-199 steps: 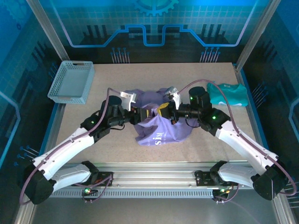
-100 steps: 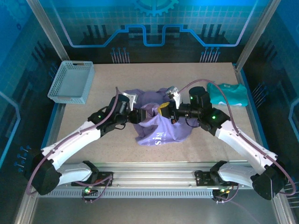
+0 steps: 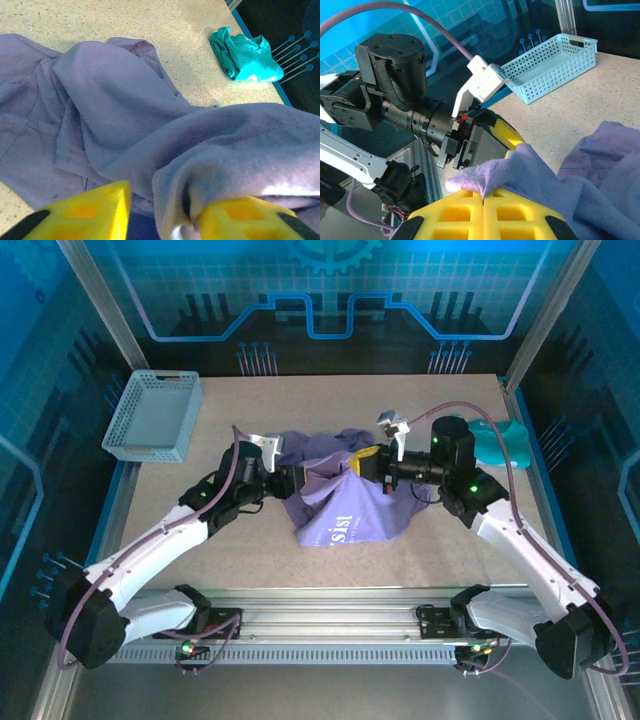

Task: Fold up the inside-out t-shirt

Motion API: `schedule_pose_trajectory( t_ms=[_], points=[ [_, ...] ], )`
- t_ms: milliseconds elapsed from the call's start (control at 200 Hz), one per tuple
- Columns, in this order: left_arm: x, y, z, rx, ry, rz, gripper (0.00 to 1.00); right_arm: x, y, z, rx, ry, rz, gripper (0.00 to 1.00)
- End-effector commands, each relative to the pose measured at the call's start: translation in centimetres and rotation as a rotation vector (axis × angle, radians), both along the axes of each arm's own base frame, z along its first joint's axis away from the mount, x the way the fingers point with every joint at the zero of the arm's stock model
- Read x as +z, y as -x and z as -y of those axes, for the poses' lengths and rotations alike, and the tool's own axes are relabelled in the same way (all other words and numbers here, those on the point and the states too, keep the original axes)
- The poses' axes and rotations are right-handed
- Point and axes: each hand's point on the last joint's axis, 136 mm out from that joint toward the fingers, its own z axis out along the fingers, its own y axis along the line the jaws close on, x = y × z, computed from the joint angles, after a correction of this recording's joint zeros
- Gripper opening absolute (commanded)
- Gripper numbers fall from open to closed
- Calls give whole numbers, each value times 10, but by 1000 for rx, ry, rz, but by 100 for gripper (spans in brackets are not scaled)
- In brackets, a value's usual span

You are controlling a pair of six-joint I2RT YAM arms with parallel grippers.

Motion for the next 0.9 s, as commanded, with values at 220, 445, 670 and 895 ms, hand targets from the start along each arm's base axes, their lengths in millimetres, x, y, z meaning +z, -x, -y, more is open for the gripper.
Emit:
schedule_pose_trajectory(
  t_ms=[220, 445, 670, 895],
  points=[
    [55, 29, 19, -138, -65, 292, 50, -8, -3, -13, 30, 2, -39, 0],
    [69, 35, 61, -284, -3, 306, 49, -13, -3, -18, 30, 15, -53, 0],
    [78, 28, 74, -302, 43, 319, 54, -17, -2, -18, 27, 25, -58, 0],
    [78, 29, 80, -328, 57, 320, 59, -19, -2, -17, 21, 31, -57, 0]
  ],
)
